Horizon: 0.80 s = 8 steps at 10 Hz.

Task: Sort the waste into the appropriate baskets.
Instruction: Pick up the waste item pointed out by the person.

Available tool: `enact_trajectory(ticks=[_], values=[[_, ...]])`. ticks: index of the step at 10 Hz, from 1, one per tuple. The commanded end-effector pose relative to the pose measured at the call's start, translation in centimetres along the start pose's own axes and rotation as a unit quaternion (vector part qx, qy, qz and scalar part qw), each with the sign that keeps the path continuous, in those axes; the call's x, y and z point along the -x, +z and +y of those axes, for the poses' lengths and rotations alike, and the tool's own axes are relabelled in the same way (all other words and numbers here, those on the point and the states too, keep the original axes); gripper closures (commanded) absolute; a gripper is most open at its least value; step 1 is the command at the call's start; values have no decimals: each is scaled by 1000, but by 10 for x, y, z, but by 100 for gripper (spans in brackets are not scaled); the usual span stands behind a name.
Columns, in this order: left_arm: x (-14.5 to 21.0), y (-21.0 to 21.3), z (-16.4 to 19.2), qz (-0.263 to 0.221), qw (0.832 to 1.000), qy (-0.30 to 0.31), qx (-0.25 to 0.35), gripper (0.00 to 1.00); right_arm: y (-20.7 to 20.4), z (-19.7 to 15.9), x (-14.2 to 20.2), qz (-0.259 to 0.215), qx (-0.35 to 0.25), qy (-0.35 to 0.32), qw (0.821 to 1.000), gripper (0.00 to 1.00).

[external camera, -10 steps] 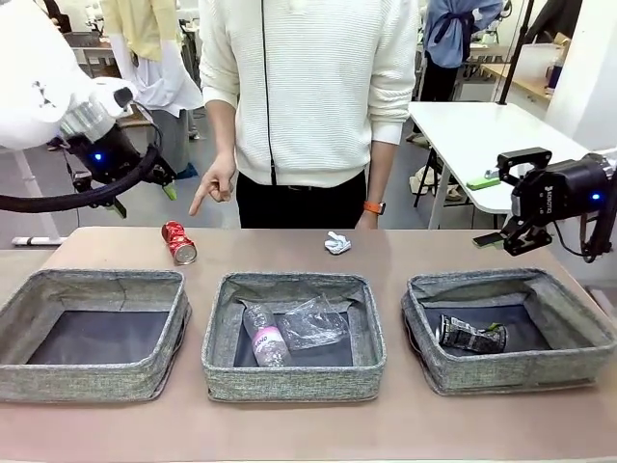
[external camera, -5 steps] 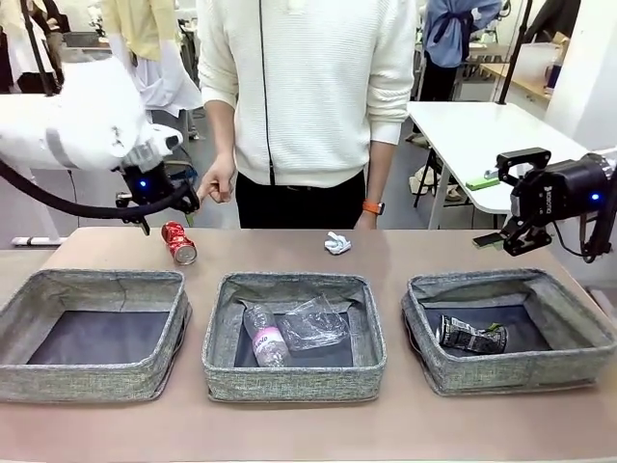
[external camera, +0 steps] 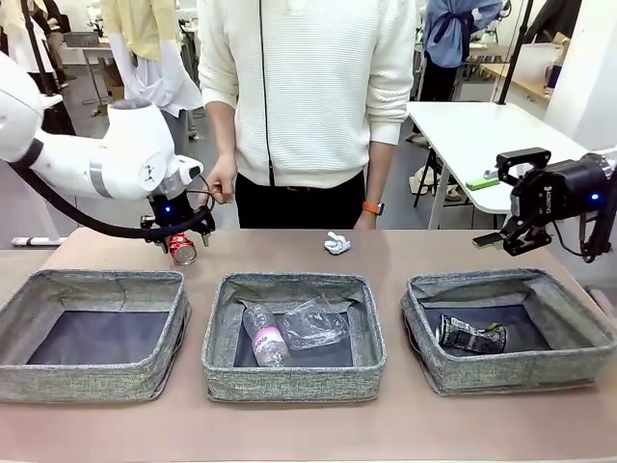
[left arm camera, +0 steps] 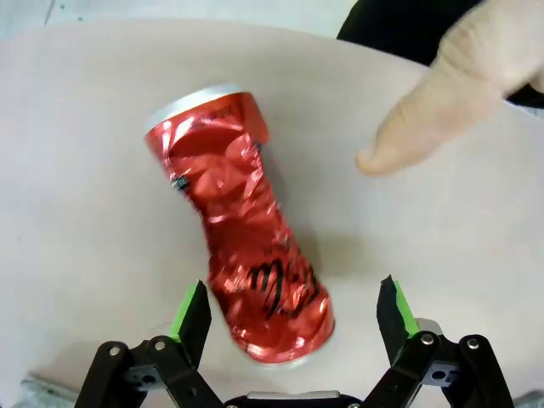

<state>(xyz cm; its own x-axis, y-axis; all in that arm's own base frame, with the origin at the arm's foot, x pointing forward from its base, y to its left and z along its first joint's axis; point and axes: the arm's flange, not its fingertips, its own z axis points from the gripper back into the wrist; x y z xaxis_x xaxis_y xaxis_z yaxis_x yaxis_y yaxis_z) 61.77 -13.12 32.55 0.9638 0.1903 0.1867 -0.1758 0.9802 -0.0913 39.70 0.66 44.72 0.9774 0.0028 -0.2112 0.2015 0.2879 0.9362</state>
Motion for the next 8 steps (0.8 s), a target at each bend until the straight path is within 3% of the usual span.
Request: enact_trajectory(ticks=[1, 6, 7, 8], values=[[-12, -4, 0, -13, 999, 36, -22, 0, 3, 1, 1, 7, 2, 10, 1000, 0], [-13, -13, 1, -14, 997, 59, -37, 0, 3, 1, 1, 7, 2, 10, 1000, 0], [-15, -14, -1, -13, 997, 51, -54, 59, 3, 1, 1, 7, 2, 10, 1000, 0], [-15, -14, 1, -14, 997, 48, -57, 59, 3, 1, 1, 7, 2, 10, 1000, 0]])
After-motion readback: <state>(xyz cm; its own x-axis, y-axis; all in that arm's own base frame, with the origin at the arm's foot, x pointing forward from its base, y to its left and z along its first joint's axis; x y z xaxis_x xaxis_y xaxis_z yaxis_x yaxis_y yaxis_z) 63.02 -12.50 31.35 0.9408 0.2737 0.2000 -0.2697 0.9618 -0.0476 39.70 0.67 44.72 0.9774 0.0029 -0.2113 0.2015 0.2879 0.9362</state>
